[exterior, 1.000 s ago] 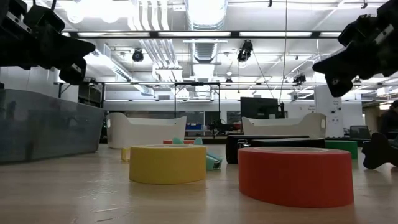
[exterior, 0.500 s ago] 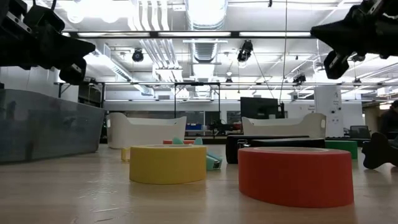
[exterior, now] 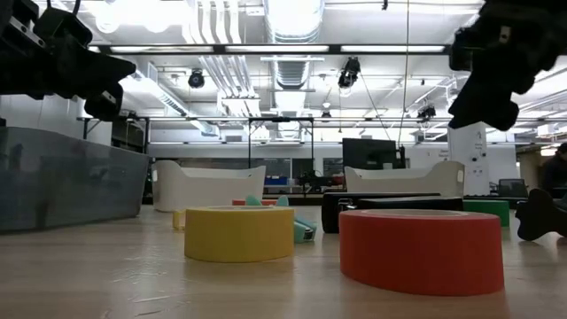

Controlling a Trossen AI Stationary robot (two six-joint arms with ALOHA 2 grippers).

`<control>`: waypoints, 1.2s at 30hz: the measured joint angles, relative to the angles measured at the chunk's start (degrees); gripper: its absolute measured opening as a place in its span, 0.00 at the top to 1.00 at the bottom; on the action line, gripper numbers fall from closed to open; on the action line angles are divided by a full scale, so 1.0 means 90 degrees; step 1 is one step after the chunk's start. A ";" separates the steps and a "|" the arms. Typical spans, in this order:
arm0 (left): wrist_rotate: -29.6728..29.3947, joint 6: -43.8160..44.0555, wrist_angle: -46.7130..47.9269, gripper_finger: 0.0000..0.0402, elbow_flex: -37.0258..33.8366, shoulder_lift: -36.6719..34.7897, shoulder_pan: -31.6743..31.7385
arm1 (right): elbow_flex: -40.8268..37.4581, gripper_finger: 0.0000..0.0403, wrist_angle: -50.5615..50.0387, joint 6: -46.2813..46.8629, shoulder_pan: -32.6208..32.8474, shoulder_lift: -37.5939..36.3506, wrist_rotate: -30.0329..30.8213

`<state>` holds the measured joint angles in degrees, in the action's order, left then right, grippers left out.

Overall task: Pick and place Stapler, Stapler remover, tape
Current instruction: Put the green tape into the right white bin

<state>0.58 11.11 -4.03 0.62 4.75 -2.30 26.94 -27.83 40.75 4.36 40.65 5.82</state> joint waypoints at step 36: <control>0.0000 0.0000 0.0029 0.97 0.0000 -0.0002 0.0000 | 0.1386 0.53 -0.1118 0.1106 0.0658 0.4526 0.0051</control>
<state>0.58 11.11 -3.77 0.62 4.73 -2.30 39.41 -37.89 50.71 10.28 81.38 6.28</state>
